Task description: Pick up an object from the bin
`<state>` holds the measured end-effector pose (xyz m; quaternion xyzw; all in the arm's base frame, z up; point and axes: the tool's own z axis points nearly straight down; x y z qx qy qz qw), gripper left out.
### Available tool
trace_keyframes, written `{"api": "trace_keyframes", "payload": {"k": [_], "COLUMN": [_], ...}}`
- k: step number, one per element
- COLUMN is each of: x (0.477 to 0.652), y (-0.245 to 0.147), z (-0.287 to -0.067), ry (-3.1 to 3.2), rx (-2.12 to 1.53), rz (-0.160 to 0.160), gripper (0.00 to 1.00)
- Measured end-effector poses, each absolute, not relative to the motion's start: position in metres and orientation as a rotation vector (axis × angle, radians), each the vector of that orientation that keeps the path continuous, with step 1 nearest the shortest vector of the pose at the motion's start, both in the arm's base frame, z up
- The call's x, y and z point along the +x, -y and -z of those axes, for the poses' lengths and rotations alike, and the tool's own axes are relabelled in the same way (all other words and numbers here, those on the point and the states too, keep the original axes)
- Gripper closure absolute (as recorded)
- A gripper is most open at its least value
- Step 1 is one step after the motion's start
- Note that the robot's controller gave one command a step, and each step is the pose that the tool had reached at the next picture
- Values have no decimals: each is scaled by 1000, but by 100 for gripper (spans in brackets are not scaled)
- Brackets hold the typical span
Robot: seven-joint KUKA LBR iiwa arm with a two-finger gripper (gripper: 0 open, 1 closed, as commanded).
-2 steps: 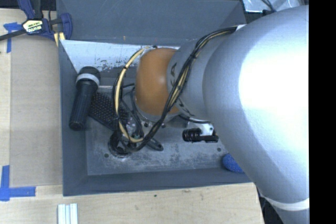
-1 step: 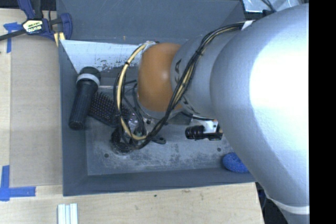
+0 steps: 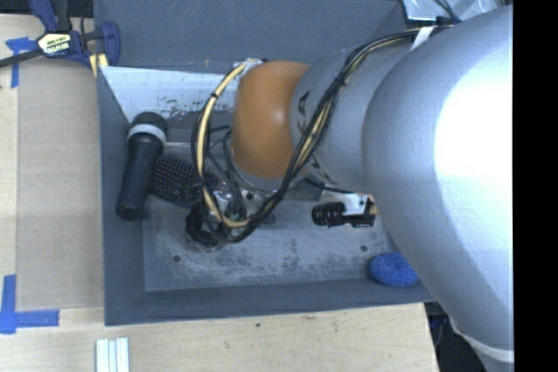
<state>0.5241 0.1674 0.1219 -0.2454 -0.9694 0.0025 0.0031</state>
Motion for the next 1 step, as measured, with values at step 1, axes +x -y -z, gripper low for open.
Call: {"api": "trace_keyframes", "payload": {"k": [1], "x": [525], "y": [-168], "z": [-138], "ry": [3042], "rx": [-769], "rz": [-6], "gripper": [100]}}
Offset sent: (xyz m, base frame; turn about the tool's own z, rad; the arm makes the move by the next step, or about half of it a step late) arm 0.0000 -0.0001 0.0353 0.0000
